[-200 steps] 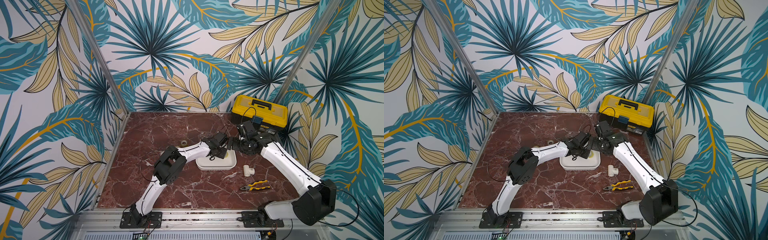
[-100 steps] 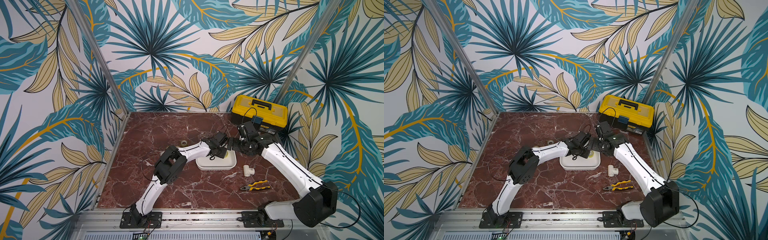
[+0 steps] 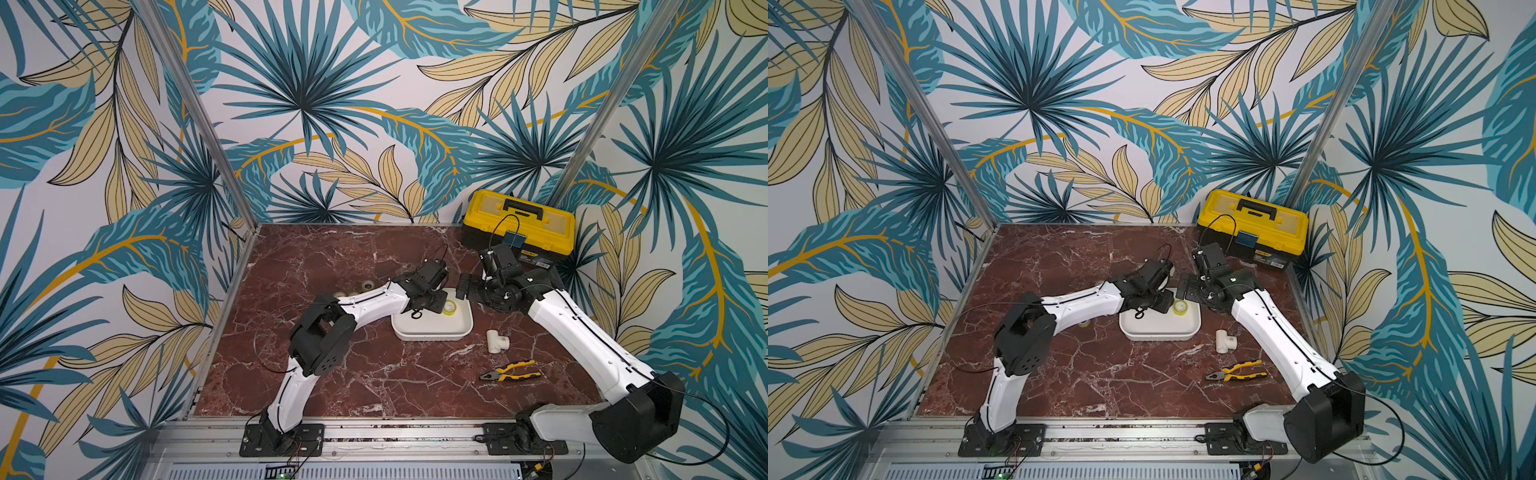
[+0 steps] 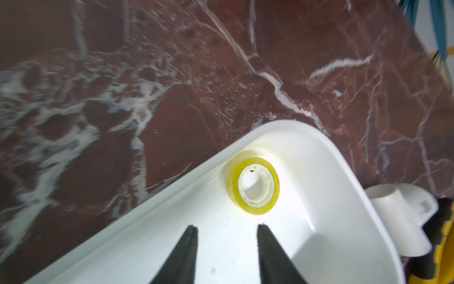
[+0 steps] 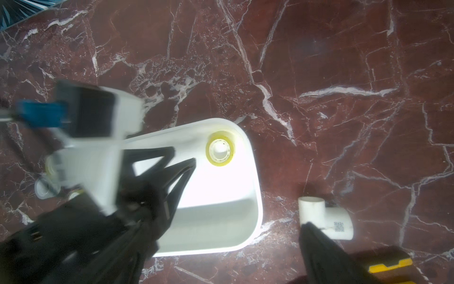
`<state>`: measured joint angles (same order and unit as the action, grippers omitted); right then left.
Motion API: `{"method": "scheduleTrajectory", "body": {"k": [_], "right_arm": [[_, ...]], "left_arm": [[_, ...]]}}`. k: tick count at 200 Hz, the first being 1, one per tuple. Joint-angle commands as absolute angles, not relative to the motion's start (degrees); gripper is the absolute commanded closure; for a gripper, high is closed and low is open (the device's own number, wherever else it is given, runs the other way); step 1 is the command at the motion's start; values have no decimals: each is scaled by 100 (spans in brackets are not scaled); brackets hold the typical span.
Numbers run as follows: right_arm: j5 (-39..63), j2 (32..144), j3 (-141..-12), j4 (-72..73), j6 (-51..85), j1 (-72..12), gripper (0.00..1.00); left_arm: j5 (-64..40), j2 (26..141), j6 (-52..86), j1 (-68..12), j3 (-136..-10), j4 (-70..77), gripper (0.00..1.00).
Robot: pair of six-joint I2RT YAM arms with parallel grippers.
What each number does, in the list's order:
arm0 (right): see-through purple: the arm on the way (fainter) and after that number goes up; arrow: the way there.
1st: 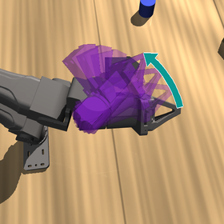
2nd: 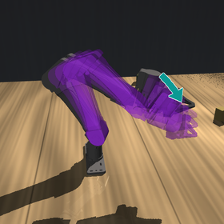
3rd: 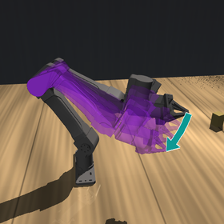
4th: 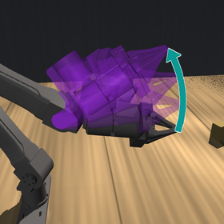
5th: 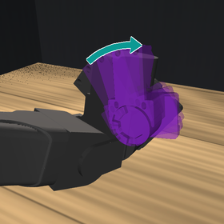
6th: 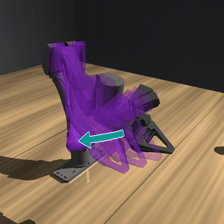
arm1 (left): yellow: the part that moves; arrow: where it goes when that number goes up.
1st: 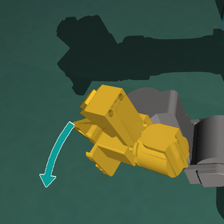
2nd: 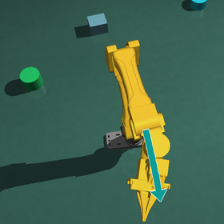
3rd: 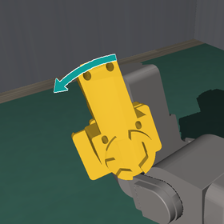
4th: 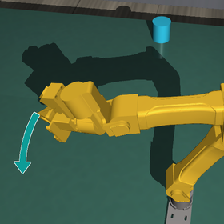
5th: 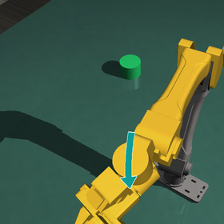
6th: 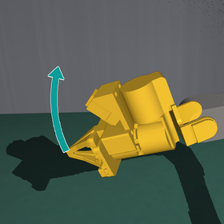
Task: Put the transparent tape into the storage box
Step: Place the tape in the storage box, then pick up the tape at the center of the board.
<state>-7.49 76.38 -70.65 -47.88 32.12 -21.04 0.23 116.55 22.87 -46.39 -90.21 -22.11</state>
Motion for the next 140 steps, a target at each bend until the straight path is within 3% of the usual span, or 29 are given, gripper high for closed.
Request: {"method": "scheduleTrajectory", "body": {"k": [1,29,80,140], "right_arm": [[-615,7655,-6935,-4847,3068,-2114,0],[-469,7941,-6982,-4878,2962,-2118,0],[-255,8516,-7263,-4860,2953,-2151,0],[-203,8927,-7418,-4852,2872,-2265,0]], "left_arm": [[476,10590,2436,-4227,-8389,-2295,41],[903,9527,2556,-3738,-7616,-2907,34],[990,8027,3369,-2457,-5964,-3385,34],[320,8074,3662,-1306,-4945,-2709,35]]}}
